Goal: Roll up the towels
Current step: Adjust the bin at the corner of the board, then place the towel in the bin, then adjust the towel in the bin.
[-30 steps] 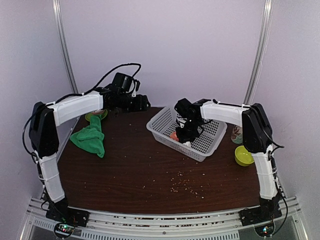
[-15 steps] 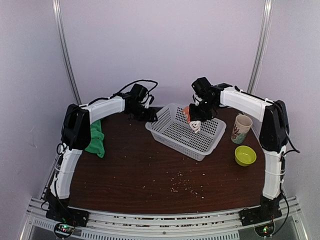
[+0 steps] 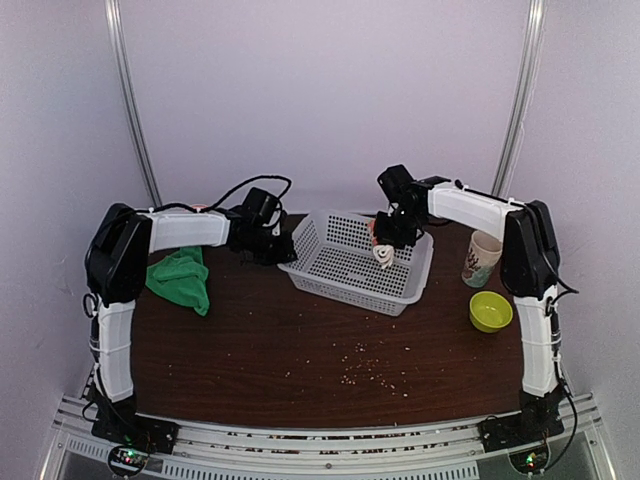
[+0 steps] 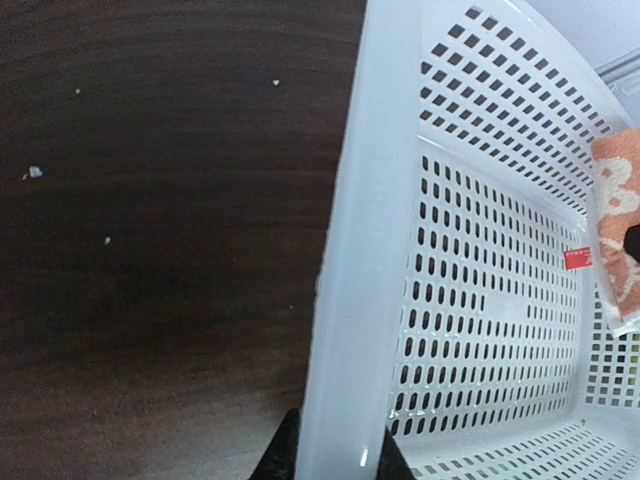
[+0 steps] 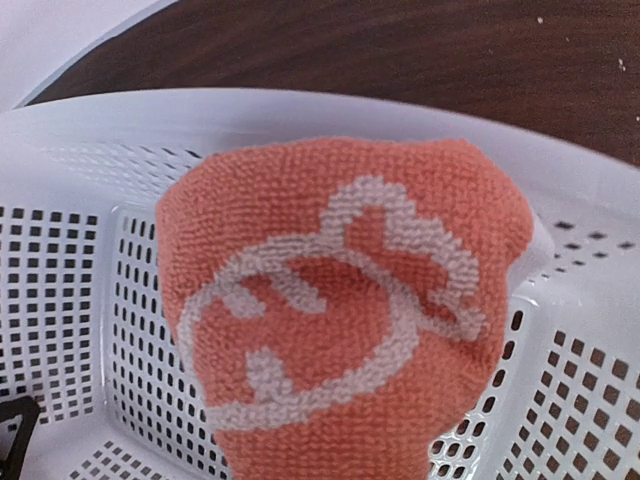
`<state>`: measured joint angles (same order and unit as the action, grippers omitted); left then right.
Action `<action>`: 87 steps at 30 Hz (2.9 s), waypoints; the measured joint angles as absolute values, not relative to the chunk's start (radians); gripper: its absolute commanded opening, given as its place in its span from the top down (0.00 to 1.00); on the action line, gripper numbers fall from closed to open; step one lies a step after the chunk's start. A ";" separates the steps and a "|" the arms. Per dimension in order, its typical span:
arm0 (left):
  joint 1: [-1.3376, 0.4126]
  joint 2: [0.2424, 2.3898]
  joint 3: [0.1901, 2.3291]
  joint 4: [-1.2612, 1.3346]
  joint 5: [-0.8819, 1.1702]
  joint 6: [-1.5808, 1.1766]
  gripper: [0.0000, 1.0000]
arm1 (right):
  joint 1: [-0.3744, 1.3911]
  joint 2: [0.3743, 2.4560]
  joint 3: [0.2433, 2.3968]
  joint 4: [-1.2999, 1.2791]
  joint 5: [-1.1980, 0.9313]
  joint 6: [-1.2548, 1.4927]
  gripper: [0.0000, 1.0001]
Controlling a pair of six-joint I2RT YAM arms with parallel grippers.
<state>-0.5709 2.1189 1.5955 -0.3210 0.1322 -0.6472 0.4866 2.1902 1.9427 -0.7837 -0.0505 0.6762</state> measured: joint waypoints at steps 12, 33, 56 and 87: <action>-0.679 2.070 1.494 -0.221 -0.028 -0.916 1.00 | 0.480 2.246 1.988 -0.872 0.107 0.707 1.00; -0.700 2.048 1.427 -0.121 -0.063 -1.032 1.00 | 0.416 2.305 1.973 -0.909 0.157 0.636 0.58; -0.709 2.048 1.427 -0.120 -0.059 -1.036 1.00 | 0.416 2.208 1.975 -0.933 0.167 0.623 0.30; -0.709 2.048 1.431 -0.131 -0.064 -1.035 1.00 | 0.408 2.391 2.141 -0.889 -0.028 0.654 0.55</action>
